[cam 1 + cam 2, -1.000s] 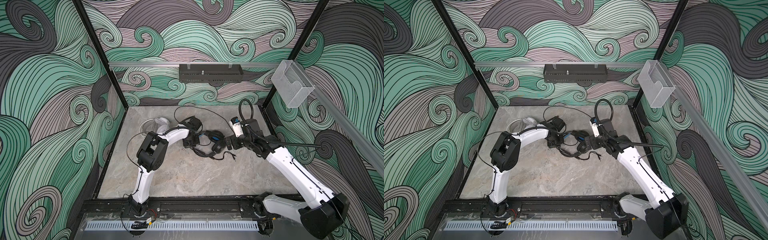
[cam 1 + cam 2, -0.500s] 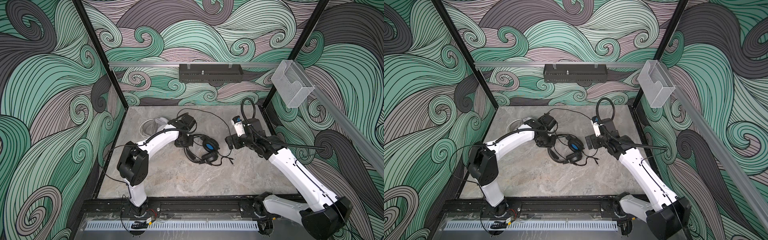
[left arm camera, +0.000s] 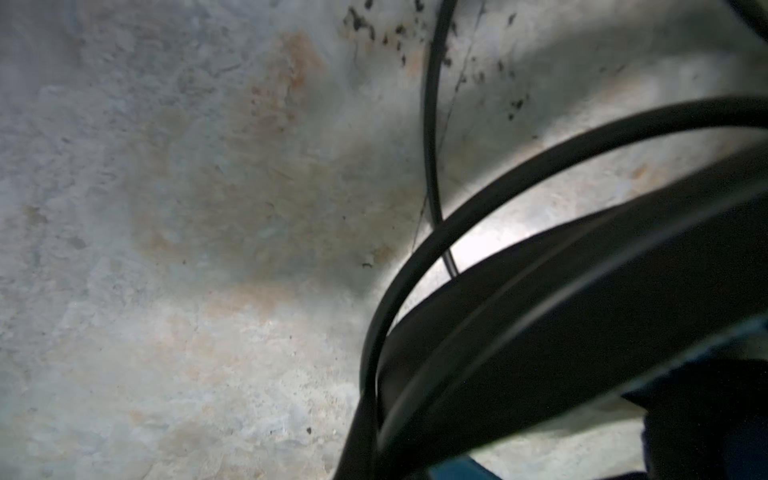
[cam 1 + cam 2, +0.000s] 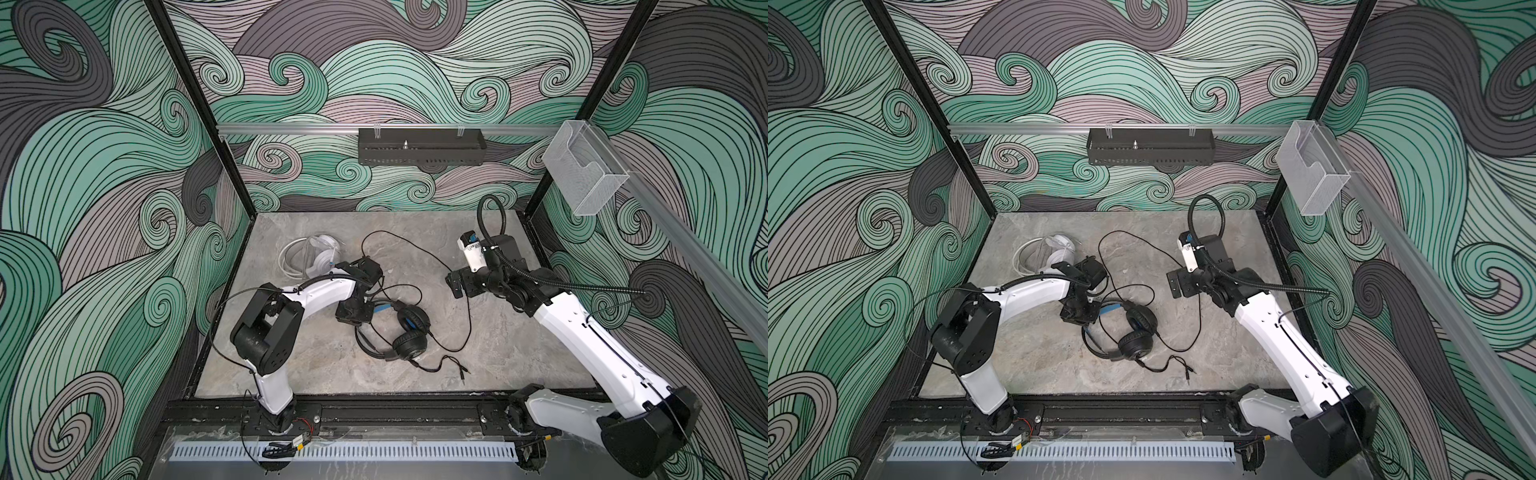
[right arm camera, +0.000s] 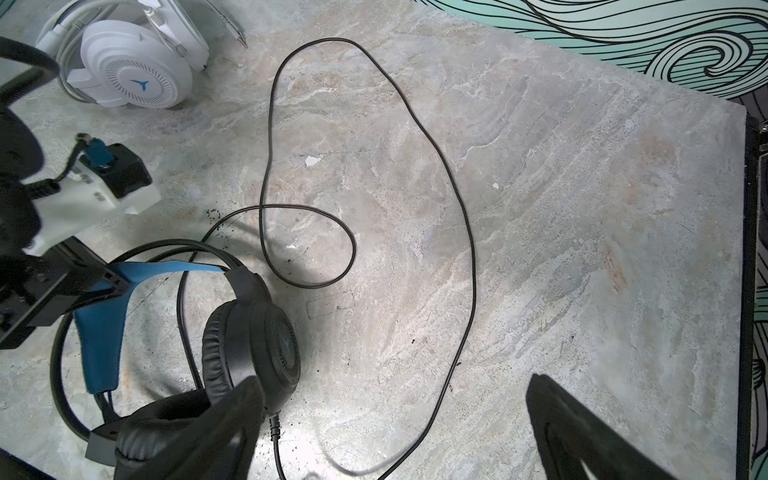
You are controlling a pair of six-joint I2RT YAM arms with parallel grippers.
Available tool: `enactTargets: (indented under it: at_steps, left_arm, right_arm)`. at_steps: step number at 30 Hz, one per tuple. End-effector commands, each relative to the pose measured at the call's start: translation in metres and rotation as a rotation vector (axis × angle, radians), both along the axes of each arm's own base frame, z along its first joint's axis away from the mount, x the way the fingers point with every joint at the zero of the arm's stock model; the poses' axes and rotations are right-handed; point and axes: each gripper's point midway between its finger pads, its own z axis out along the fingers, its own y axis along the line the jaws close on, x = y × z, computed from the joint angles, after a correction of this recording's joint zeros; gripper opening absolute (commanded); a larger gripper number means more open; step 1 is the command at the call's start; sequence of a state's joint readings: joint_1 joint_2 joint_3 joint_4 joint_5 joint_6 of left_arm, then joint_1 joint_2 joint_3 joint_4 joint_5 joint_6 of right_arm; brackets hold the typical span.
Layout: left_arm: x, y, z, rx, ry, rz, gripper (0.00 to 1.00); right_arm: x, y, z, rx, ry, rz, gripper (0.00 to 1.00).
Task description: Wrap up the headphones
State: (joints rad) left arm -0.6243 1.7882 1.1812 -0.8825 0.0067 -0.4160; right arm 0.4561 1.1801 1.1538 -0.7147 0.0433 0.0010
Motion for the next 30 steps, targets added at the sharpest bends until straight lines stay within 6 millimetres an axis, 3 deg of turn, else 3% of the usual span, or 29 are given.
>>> enactTargets:
  at_steps: [1, 6, 10, 21, 25, 30]
  left_arm:
    - [0.015, 0.004, -0.006, 0.041, -0.045, -0.003, 0.25]
    - [0.012, 0.009, 0.004, 0.054, -0.059, 0.01, 0.6]
    - [0.002, 0.015, 0.008, 0.046, -0.053, 0.045, 0.72]
    - [-0.006, 0.012, -0.017, 0.04, -0.018, 0.119, 0.75]
    - [-0.017, 0.012, -0.029, 0.074, 0.007, 0.168, 0.58]
    - [-0.033, 0.01, -0.051, 0.121, 0.039, 0.147, 0.48]
  right_arm:
    - [-0.003, 0.002, 0.013, 0.025, -0.026, 0.006, 1.0]
    - [-0.005, 0.0, 0.01, 0.022, -0.022, 0.005, 1.0]
    - [-0.005, 0.004, 0.005, 0.034, -0.009, 0.01, 1.0]
    - [-0.005, 0.01, 0.002, 0.046, 0.002, 0.025, 1.0]
    - [-0.006, 0.006, 0.002, 0.032, -0.004, 0.021, 1.0]
    - [-0.005, 0.006, -0.002, 0.019, 0.005, 0.02, 1.0]
